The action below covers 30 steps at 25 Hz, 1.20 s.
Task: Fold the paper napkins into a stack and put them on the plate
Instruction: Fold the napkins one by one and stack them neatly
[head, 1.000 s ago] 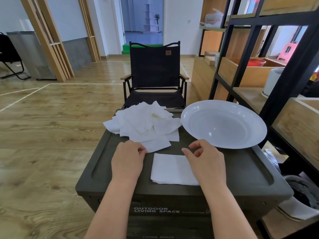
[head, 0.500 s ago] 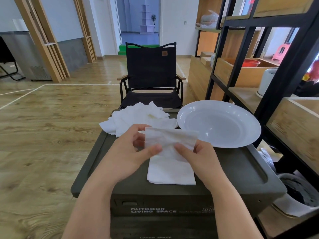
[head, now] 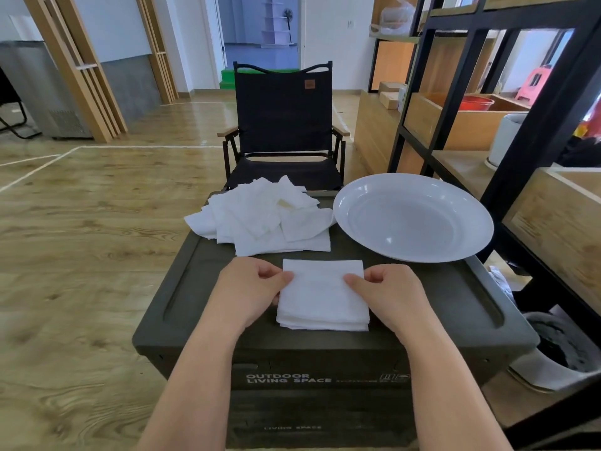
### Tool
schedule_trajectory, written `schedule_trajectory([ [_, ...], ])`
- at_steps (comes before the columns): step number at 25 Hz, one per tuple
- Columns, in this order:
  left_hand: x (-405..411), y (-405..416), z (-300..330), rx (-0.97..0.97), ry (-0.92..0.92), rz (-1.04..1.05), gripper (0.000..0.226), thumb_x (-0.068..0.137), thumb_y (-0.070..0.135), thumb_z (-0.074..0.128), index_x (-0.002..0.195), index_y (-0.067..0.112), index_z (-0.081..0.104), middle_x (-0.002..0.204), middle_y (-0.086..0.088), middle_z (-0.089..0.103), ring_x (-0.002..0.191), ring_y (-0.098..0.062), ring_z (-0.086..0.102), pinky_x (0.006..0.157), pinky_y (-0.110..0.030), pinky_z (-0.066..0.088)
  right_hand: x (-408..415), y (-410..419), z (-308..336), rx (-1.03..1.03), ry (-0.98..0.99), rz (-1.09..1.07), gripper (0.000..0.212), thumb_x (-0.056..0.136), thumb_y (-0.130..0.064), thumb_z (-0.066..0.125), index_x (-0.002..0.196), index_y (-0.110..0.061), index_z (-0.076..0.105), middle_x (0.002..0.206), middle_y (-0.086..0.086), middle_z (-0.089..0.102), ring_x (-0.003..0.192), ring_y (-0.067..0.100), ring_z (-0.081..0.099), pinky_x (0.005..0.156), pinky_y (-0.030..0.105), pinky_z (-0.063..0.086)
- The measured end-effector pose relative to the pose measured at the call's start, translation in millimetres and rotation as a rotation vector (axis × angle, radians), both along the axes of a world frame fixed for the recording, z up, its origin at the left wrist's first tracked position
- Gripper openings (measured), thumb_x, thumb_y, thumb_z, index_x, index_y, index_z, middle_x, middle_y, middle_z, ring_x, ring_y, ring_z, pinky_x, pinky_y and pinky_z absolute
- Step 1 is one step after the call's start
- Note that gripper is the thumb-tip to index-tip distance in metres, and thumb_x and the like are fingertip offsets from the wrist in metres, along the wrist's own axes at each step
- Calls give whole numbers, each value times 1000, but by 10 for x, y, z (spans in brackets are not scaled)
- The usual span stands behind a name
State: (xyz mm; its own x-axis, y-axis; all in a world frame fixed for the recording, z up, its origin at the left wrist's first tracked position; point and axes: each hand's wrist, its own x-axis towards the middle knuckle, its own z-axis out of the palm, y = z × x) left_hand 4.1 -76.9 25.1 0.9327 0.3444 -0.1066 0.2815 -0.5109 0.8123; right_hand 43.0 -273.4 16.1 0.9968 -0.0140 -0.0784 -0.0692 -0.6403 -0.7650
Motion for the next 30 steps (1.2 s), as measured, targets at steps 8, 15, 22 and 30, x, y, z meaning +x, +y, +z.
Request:
schedule_trajectory([
  [8,30,-18,-41,215,101,18,21,80,41,70,66,26,68,65,4,70,62,-9,65,50,-21,44,-19,57,0,-180,-1,-25,25,81,-40,69,66,-20,65,62,-5,60,55,5,54,45,18,31],
  [15,90,-14,-121,306,166,27,19,78,38,71,66,27,61,70,11,62,64,-3,55,48,-20,36,-37,116,-53,-234,-44,-65,23,78,-36,72,68,-24,55,67,-8,57,57,4,50,45,18,30],
  [22,411,164,-87,679,-219,84,27,87,27,62,112,19,55,107,-2,59,98,-22,54,74,-30,42,-59,158,-36,-212,-67,-57,27,78,-34,72,71,-24,48,72,-9,55,61,4,50,47,17,29],
  [30,1233,-571,-16,878,-164,-136,30,88,33,60,112,14,60,113,-6,56,104,-23,49,84,-31,44,0,156,36,-143,-37,-65,30,73,-43,75,72,-26,50,71,-8,56,60,4,51,49,16,29],
])
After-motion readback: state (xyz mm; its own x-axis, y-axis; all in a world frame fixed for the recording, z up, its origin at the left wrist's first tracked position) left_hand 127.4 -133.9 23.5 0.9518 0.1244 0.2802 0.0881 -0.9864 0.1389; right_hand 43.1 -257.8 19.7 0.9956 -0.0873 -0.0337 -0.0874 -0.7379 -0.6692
